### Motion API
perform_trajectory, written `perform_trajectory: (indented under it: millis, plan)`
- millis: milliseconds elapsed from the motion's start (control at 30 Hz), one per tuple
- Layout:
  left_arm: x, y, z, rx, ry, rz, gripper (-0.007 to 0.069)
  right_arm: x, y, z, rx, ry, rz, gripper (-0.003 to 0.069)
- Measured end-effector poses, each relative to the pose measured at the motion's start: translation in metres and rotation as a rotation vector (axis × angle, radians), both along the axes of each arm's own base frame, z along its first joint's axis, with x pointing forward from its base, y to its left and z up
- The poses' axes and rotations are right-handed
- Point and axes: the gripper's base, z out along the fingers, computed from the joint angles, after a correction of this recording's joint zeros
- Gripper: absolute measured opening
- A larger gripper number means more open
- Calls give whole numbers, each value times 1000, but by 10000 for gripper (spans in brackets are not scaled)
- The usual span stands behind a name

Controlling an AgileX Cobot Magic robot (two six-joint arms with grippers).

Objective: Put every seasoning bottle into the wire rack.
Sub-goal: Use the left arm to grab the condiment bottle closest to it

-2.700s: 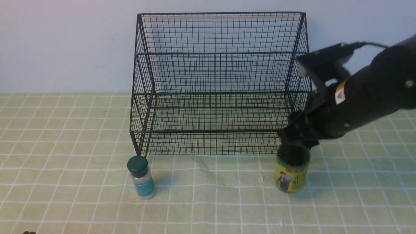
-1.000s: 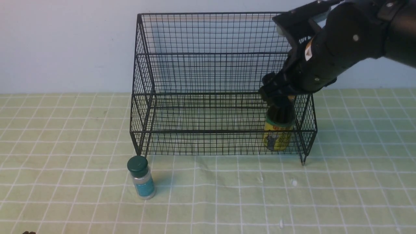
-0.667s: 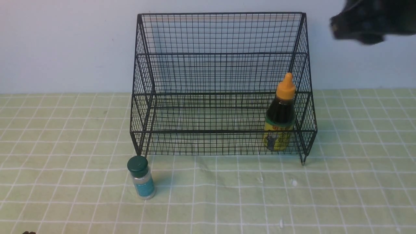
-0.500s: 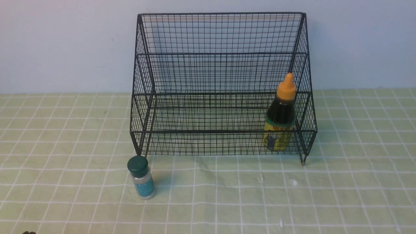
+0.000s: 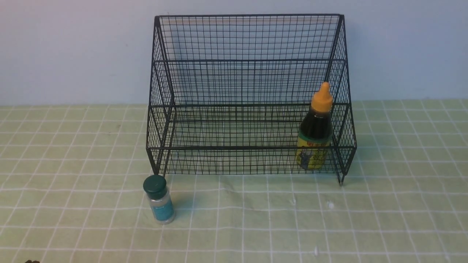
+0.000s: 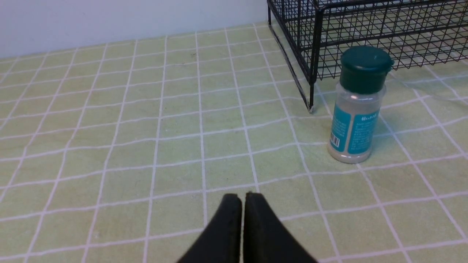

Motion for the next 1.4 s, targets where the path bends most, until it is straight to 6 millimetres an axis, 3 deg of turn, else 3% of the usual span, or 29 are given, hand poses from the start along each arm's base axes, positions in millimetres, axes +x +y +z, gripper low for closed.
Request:
perform_trajectory:
  millis: [100, 300, 667, 1100, 1267, 1400]
  plan:
    - [0, 0, 0, -3, 1, 0, -6, 9, 9, -12, -6, -28, 34, -15]
    - [0, 0, 0, -2, 1, 1, -6, 30, 23, -36, -20, 77, 74, -15]
    - [0, 0, 0, -2, 1, 1, -6, 40, 33, -54, -2, 127, 121, -15]
    - [0, 0, 0, -2, 1, 1, -6, 47, 44, -77, -110, 127, 168, -15]
    - [0, 0, 0, -2, 1, 1, -6, 60, 43, -113, -155, 215, -5, -15]
    - [0, 0, 0, -2, 1, 1, -6, 74, 38, -162, -190, 371, -196, -15]
